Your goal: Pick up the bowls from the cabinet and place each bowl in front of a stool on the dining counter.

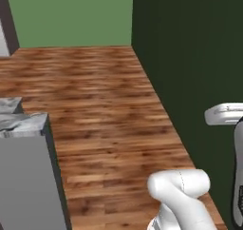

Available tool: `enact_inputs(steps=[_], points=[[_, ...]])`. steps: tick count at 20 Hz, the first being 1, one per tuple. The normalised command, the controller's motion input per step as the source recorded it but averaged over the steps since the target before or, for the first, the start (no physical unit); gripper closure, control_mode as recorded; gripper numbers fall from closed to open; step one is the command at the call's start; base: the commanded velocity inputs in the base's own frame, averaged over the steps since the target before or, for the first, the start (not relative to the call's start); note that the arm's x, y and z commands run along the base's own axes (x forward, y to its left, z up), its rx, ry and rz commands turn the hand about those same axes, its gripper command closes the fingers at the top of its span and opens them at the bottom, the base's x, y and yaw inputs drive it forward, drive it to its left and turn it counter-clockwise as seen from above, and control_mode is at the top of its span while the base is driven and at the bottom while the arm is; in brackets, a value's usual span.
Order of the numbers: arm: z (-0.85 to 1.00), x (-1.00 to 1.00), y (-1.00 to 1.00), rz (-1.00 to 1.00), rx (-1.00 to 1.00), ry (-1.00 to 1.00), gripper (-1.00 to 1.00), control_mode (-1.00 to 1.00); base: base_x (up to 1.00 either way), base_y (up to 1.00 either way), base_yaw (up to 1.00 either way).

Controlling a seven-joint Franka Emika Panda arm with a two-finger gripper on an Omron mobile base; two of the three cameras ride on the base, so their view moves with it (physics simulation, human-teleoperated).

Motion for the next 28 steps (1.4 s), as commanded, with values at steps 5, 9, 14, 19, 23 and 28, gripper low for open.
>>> enact_inputs(steps=[5, 9, 14, 19, 23, 28], points=[[0.0, 0.0, 0.0, 0.0, 0.0, 0.0, -1.0, 1.0, 1.0, -0.94, 0.0], [0.0, 0.0, 0.0, 0.0, 0.0, 0.0, -1.0, 1.0, 1.0, -0.68, 0.02], [0.0, 0.0, 0.0, 0.0, 0.0, 0.0, -1.0, 1.0, 1.0, -0.01, 0.22], [0.0, 0.0, 0.0, 0.0, 0.0, 0.0, -1.0, 1.0, 1.0, -0.02, 0.34], [0.0, 0.0, 0.0, 0.0, 0.0, 0.0, -1.0, 1.0, 1.0, -0.08, 0.49], [0.0, 0.0, 0.0, 0.0, 0.0, 0.0, -1.0, 1.0, 1.0, -0.11, 0.62]])
